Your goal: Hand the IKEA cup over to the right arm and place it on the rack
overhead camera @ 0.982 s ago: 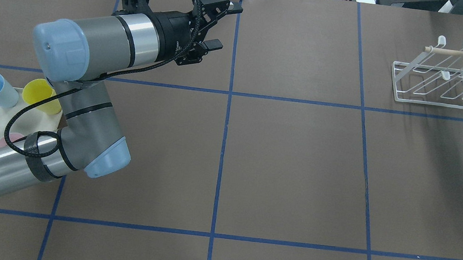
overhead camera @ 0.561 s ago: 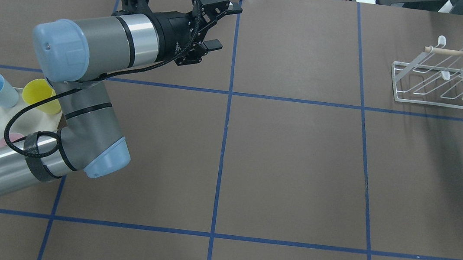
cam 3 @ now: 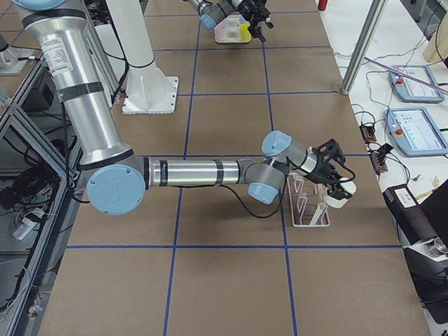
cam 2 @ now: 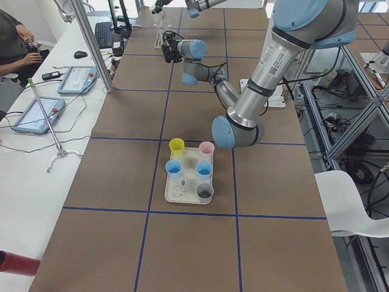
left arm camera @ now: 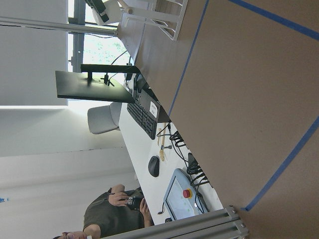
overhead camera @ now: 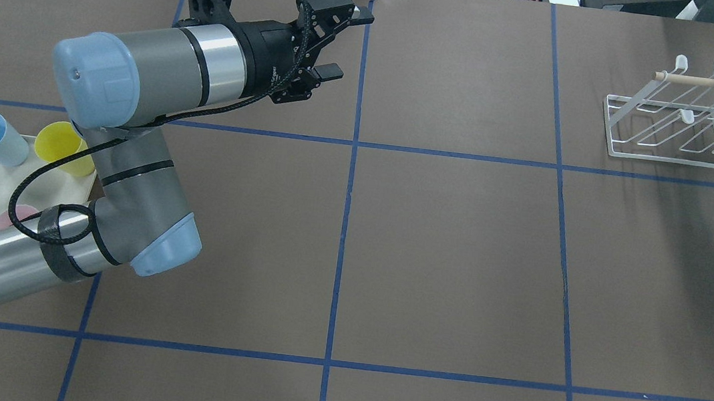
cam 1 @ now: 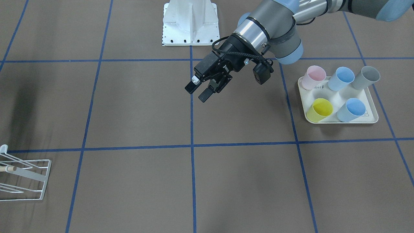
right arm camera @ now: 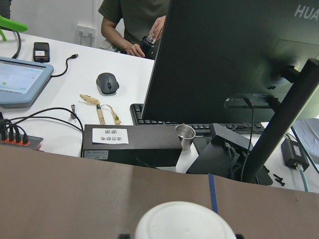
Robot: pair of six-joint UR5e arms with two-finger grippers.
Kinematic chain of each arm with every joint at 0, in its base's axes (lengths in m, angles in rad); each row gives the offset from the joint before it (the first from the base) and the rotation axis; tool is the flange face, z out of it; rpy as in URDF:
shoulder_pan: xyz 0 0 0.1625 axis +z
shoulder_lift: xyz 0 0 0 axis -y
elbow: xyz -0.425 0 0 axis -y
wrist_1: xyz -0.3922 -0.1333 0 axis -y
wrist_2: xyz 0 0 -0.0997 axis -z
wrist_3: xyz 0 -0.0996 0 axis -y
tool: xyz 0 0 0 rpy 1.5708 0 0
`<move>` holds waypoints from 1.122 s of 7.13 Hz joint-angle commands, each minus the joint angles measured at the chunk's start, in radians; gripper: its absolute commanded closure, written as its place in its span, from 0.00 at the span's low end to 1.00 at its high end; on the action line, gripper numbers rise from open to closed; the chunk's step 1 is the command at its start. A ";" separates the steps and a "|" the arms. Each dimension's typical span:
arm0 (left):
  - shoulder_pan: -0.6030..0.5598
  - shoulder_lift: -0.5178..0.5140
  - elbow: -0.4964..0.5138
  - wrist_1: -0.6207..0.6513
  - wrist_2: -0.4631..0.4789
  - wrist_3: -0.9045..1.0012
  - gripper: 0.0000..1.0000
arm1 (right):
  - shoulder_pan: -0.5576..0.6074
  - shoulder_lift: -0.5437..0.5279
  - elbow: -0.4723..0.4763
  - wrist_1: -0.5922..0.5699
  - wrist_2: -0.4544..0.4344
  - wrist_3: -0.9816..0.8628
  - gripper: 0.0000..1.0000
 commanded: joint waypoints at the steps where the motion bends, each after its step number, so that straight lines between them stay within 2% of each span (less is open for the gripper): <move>1: 0.003 0.002 -0.003 0.000 0.002 -0.001 0.00 | -0.001 -0.002 -0.001 0.002 -0.004 -0.002 1.00; 8: 0.003 0.000 -0.003 -0.001 -0.001 0.002 0.00 | 0.001 -0.006 -0.007 -0.002 -0.018 -0.004 1.00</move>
